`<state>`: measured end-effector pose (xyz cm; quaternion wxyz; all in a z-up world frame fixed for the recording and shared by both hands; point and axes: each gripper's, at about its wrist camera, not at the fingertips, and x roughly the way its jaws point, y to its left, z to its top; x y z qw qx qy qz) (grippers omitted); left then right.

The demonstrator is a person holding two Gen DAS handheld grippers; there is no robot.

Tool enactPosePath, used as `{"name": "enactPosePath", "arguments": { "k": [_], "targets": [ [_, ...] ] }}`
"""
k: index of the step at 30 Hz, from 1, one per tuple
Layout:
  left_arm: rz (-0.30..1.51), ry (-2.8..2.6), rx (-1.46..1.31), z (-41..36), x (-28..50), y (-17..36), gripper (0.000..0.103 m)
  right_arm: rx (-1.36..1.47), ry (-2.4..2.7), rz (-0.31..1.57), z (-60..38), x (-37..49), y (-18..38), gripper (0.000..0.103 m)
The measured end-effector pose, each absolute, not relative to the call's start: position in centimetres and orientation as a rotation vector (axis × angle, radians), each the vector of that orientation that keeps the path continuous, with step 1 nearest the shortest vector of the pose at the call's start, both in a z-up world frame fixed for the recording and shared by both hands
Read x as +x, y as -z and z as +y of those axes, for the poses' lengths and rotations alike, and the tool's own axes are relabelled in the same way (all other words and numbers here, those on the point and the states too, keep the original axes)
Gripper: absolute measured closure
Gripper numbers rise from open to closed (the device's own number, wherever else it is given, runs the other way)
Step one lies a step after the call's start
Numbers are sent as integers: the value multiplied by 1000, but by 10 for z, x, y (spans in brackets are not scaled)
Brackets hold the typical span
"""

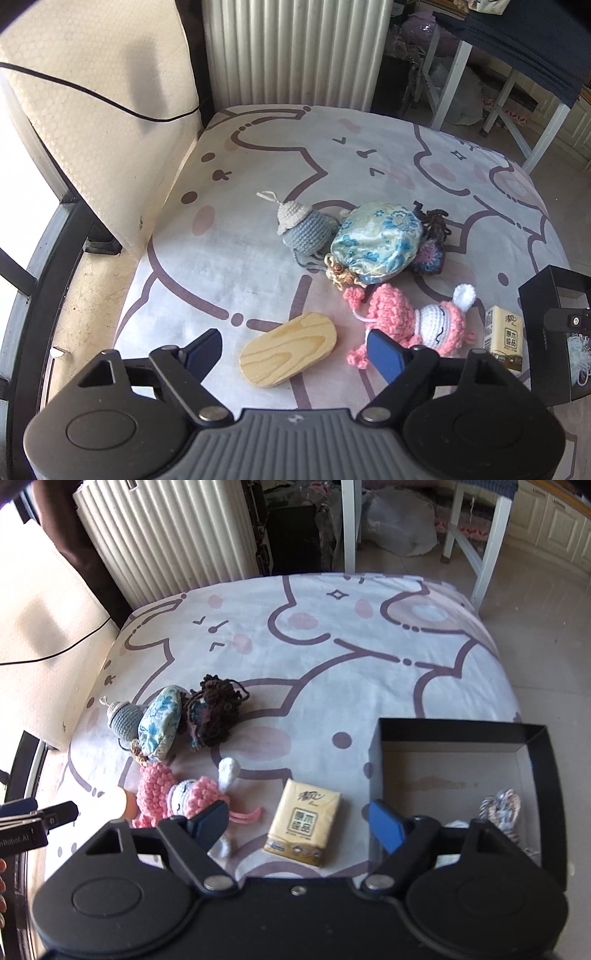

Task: Organize objects
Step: 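Move the left tool toward the wooden oval block while the right tool approaches the tissue pack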

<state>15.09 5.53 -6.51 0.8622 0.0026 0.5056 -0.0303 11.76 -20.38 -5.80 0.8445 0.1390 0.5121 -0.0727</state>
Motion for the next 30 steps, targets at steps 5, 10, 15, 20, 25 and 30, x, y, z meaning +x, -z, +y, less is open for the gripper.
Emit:
{"name": "enactPosePath", "arguments": {
  "k": [5,10,15,20,25,30],
  "targets": [
    [1094,55,56,65,161,81,31,347,198,1141,-199,130,77,38],
    [1125,115,149,67,176,98,32,388,261,1192,-201,142,96,38],
    [1144,231,257,57,184,113,32,364,312,1233,-200,154,113,41],
    [1141,262,345,52,188,128,30,350,325,1278,-199,165,127,43],
    [1108,279,331,54,196,131,25,296,294,1312,-193,171,140,43],
    [1145,332,287,51,198,133,24,237,291,1325,-185,176,144,41]
  ]
}}
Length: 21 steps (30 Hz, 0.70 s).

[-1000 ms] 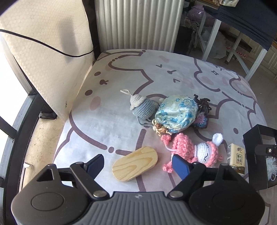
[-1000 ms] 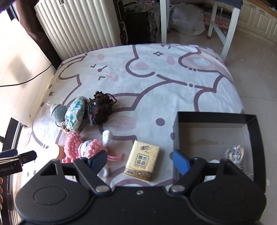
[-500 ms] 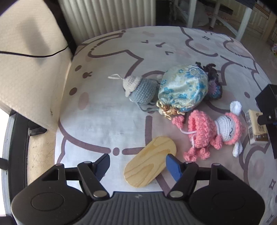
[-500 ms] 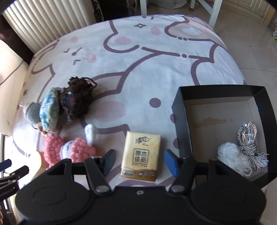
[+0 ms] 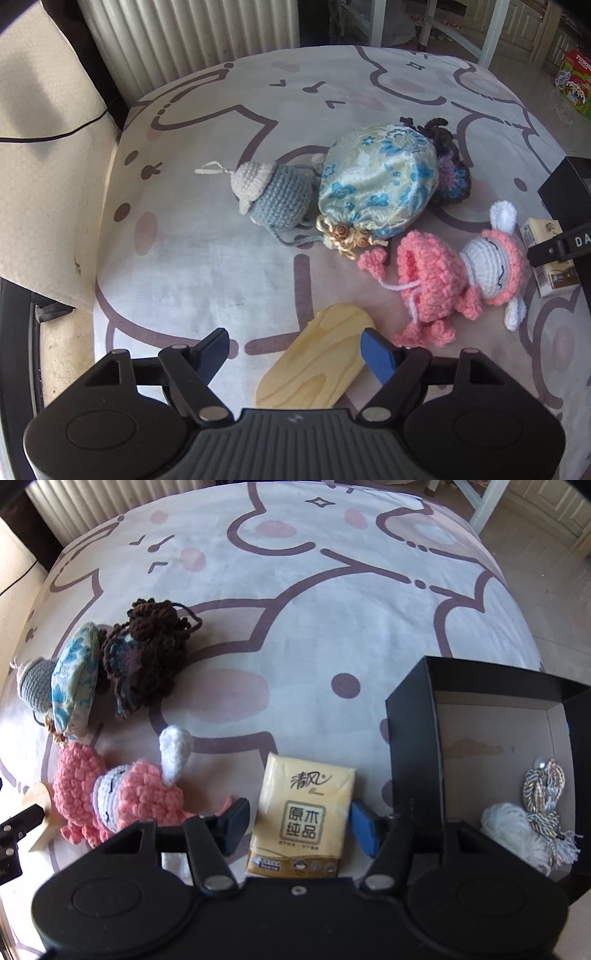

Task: Organize objects
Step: 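Close the left tool on the wooden block while the right tool grasps the tissue pack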

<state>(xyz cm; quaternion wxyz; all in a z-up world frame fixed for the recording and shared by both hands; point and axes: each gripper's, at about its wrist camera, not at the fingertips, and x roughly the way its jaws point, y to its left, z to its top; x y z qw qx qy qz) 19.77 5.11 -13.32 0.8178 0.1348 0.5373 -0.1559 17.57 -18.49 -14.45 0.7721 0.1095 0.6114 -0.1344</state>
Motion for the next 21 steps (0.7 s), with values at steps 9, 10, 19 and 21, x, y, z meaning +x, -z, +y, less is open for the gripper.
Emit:
{"name": "enactPosePath", "arguments": {
  "k": [9,10,19,21],
  "targets": [
    [1267,421,314,46,185,142,28,143,210,1335,-175,179,146,48],
    [1286,425,294,46,185,141,29,148,193,1338,-174,178,145,48],
    [1366,452,286,35,179,149,30,60,86,1373,-154,160,146,48],
    [1373,411,284,34,182,154,40,50,86,1370,-152,159,146,48]
  ]
}}
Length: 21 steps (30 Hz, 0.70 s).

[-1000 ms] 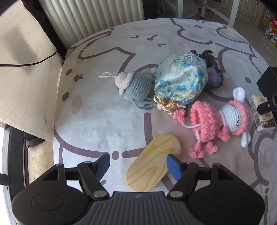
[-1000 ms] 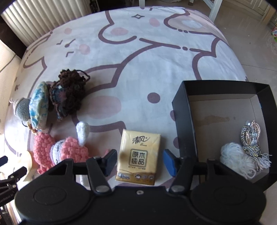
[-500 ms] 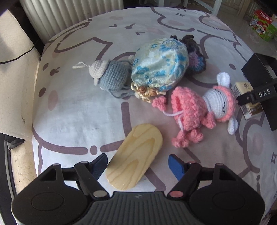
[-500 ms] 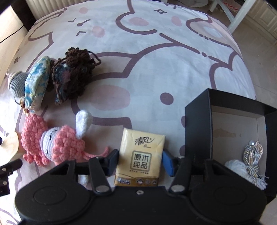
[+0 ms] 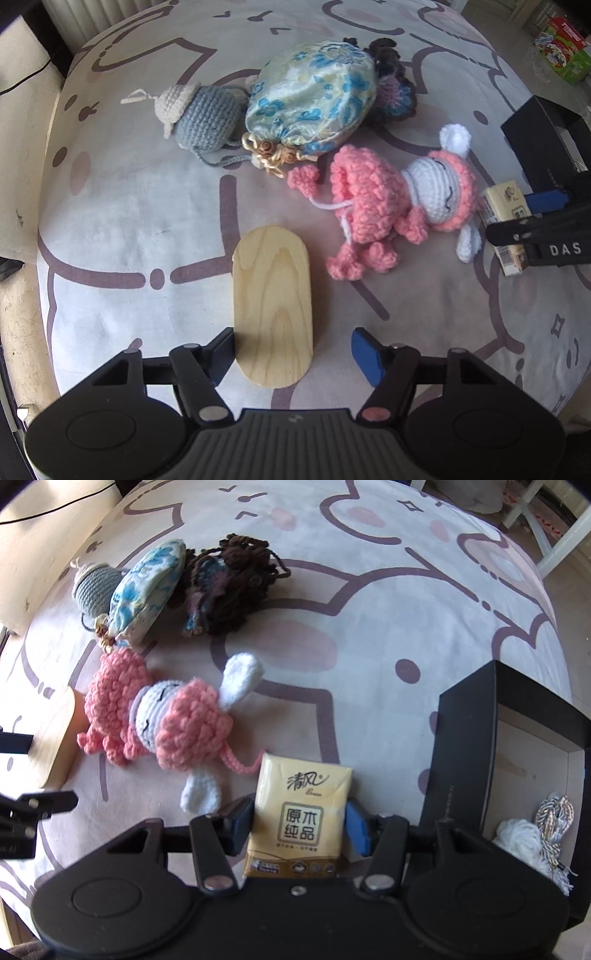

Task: Organize objects
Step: 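Close the left tool on the wooden block while the right tool grasps the tissue pack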

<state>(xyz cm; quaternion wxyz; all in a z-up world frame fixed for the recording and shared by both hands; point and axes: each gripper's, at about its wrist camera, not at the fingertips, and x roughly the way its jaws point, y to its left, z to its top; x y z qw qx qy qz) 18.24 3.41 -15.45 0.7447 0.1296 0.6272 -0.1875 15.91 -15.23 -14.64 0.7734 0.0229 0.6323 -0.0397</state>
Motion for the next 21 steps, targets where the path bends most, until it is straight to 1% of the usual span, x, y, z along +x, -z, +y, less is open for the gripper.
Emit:
{"name": "enactPosePath", "arguments": {
  "k": [4,9,10,13,21],
  "targets": [
    [1356,343,275,34,188,156,50,79,84,1373,-157,159,148,48],
    [1364,298,202,40,194,155,51,81,70,1366,-159,158,147,48],
    [1367,286,183,42,194,156,57,85,69,1364,-160,157,146,48],
    [1362,251,133,46,196,155,57,95,69,1358,-161,156,144,49],
    [1283,230,118,46,190,132,58,97,62,1321,-164,152,132,49]
  ]
}}
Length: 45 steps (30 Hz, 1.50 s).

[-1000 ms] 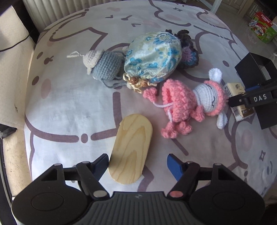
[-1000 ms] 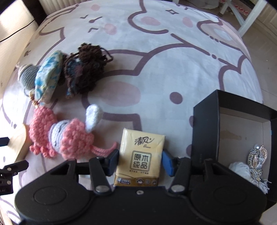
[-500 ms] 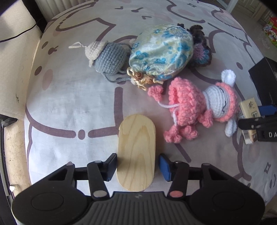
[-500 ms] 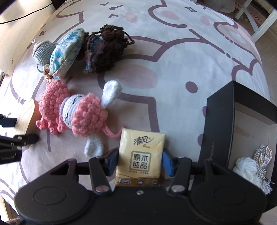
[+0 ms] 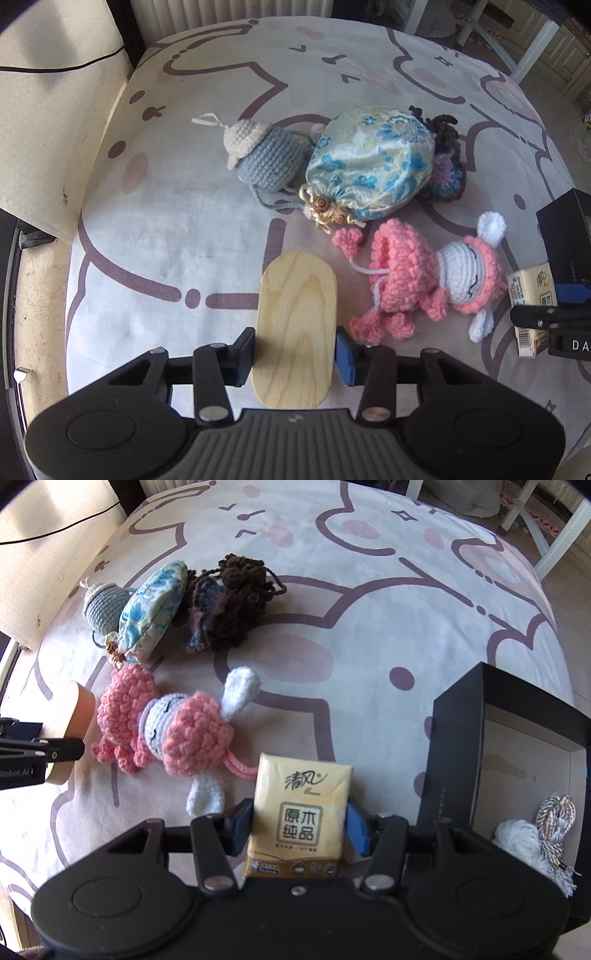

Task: Organize objects
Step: 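Close the left tool on the wooden block while the right tool grasps the tissue pack, then carry the wooden block in the left tool while the right tool carries the tissue pack to the black box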

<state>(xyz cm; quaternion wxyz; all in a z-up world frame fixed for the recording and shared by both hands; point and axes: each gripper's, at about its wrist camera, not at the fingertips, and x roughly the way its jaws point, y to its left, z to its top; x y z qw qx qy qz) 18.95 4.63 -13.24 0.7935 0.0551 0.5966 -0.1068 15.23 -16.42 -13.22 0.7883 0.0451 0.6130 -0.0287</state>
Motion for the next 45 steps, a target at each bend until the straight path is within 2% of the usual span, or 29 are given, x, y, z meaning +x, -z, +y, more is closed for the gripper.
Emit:
{"name": "enactPosePath", "arguments": {
  "k": [25,35,45],
  "targets": [
    [1072,234,79,12,143,48,58,91,47,1066,-167,111,42,49],
    [1046,274,52,-11,139,35,58,95,56,1035,-183,101,32,49],
    [1038,368,40,-71,139,35,58,90,118,1048,-242,87,36,49]
  ]
}}
